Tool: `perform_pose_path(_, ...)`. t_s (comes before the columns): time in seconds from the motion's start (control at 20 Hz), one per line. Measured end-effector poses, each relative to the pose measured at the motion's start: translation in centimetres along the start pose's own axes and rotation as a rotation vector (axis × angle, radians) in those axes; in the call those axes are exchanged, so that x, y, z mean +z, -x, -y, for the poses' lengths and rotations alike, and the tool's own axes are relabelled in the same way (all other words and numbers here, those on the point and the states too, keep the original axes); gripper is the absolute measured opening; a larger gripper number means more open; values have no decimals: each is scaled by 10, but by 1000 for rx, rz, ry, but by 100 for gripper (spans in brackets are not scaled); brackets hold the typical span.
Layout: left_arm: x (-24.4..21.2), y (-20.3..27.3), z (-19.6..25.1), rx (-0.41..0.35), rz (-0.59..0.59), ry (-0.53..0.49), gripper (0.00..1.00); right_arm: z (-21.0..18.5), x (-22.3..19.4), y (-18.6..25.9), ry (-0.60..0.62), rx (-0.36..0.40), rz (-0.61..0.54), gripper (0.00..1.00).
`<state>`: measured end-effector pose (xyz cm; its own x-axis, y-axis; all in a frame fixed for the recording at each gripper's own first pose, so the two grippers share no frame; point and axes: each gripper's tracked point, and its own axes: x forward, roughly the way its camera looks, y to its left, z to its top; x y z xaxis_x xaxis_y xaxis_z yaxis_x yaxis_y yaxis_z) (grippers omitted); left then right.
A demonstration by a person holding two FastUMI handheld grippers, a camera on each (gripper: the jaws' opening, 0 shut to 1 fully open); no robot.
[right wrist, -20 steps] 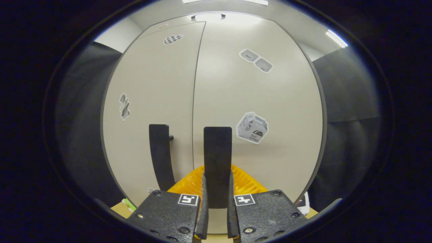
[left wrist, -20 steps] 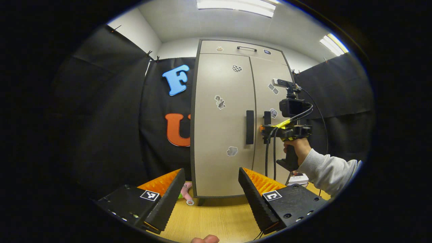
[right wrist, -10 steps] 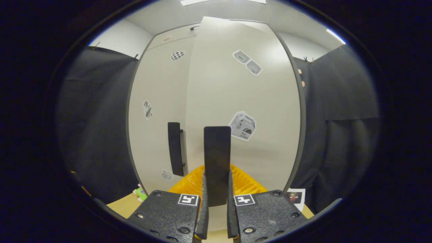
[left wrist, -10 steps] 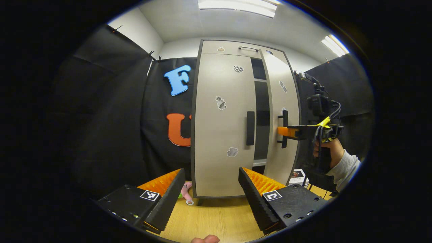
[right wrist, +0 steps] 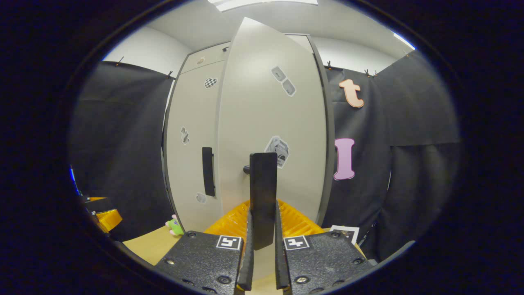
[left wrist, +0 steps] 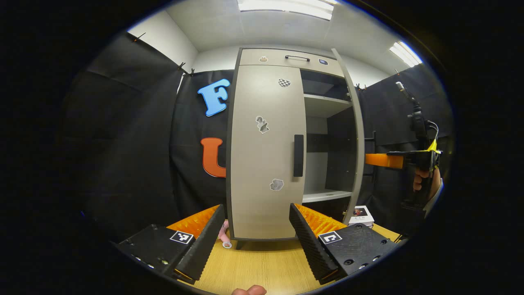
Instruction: Open the right door of the double-door shoe cabinet with the right hand, and open the left door with the left hand.
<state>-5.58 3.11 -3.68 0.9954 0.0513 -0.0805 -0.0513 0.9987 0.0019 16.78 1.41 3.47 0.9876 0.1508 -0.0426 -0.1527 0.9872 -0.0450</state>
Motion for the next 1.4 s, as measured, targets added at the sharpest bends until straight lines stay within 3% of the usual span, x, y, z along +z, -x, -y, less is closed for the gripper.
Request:
perform_pose_path(0.3, -4, -8, 29, -22, -8, -3, 95, 38, -7, 16, 92, -73, -5, 24)
perform_pose_path(0.55, -8, -14, 41, -38, -17, -10, 95, 62, -7, 18, 17, -158, 2, 21)
perform_pose_path(0.6, -8, -14, 43, -39, -18, -11, 95, 68, -6, 19, 8, -182, 7, 11)
perform_pose_path(0.65, -9, -16, 43, -39, -21, -11, 95, 81, -7, 20, 0, -211, 11, 14)
perform_pose_path(0.8, -11, -19, 45, -36, -26, -11, 95, 72, -6, 19, -86, -128, 11, 7)
perform_pose_path(0.9, -12, -21, 46, -29, -29, -13, 95, 69, -6, 19, -71, -119, 9, 13)
perform_pose_path(1.25, -11, -15, 32, 12, -16, -2, 95, 80, -8, 32, -39, -188, -9, 12)
perform_pose_path(1.3, -10, -14, 29, 21, -10, 1, 95, 79, -7, 37, -33, -205, 6, 7)
perform_pose_path(1.4, -13, -12, 26, 29, -12, 11, 95, 79, -7, 46, -9, -234, 2, 12)
